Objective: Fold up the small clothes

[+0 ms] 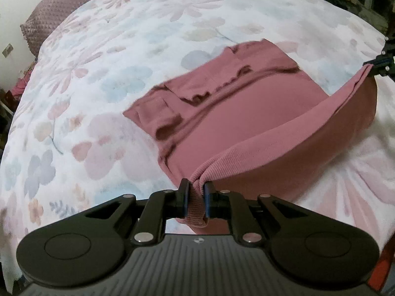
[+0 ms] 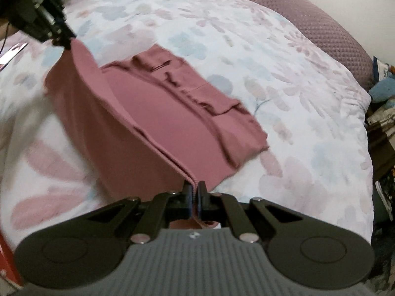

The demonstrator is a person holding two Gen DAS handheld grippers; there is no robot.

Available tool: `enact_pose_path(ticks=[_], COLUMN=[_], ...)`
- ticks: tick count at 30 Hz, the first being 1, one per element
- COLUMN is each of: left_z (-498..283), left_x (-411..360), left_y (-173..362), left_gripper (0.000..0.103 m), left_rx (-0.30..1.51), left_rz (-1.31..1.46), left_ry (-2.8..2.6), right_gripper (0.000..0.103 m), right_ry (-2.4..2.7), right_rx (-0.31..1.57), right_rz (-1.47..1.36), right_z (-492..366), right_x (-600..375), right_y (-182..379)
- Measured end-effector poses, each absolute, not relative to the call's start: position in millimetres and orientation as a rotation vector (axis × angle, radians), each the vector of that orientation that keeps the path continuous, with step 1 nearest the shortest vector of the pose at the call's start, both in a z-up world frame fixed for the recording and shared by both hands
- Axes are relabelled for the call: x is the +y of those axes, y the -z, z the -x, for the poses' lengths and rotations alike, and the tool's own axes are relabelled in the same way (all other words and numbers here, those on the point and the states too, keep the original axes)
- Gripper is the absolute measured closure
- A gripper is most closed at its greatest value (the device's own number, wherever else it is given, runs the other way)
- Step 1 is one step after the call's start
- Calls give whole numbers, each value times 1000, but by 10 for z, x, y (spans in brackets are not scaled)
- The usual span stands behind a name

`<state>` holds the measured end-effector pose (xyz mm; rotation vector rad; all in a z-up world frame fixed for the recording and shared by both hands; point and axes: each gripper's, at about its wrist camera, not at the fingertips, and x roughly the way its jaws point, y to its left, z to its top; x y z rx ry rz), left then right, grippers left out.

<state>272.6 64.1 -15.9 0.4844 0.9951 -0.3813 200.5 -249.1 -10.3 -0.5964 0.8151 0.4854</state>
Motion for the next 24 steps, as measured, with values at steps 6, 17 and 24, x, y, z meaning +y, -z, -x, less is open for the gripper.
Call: enact_pose_path(ticks=[6,17,24], left_z=[-3216,-4437,-5004], left_x=[626,622,600], left_y=[162,283,789], left_gripper=[90,91,91], left_rx=[974,1007,1092], left_rz=[-511,-470,-433], left_ry=[351,292,272], right_gripper=[103,103,103], right_ry=[-462,-434,-420], right_rx=[815,832,919], right_rz=[576,491,429], right_z=[-2730,-4185,-4956], right_x=[-2476,-2445,-2413], right_y=[27,195,750])
